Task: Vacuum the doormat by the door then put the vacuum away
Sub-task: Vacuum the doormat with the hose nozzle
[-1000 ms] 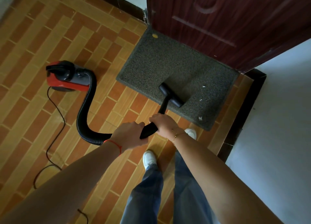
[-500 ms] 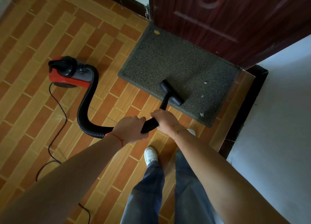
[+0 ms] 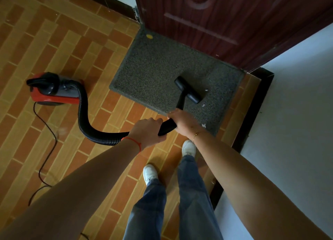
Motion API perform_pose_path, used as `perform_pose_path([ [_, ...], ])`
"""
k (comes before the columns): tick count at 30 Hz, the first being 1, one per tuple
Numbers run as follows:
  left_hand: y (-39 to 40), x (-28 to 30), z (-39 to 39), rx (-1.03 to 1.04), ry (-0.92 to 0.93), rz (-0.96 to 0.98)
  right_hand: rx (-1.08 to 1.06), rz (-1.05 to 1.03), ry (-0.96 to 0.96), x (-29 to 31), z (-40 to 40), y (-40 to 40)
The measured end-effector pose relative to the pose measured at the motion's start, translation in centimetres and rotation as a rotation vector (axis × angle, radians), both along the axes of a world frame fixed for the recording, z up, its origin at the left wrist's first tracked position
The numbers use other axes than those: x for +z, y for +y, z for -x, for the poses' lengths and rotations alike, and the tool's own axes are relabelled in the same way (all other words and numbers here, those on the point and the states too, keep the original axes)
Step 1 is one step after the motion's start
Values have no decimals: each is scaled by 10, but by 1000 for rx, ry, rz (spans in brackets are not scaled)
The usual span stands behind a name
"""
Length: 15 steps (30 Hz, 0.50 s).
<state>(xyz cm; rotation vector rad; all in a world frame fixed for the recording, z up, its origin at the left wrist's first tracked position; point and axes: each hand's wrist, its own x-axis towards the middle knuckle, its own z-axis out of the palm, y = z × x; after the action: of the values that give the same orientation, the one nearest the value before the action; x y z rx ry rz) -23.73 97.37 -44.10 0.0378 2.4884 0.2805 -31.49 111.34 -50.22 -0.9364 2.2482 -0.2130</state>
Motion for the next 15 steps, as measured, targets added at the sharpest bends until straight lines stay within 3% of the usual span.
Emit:
perform_pose_path([
  [15,77,-12,153,88,21,-80,40,-20,-4,-9,158,78],
])
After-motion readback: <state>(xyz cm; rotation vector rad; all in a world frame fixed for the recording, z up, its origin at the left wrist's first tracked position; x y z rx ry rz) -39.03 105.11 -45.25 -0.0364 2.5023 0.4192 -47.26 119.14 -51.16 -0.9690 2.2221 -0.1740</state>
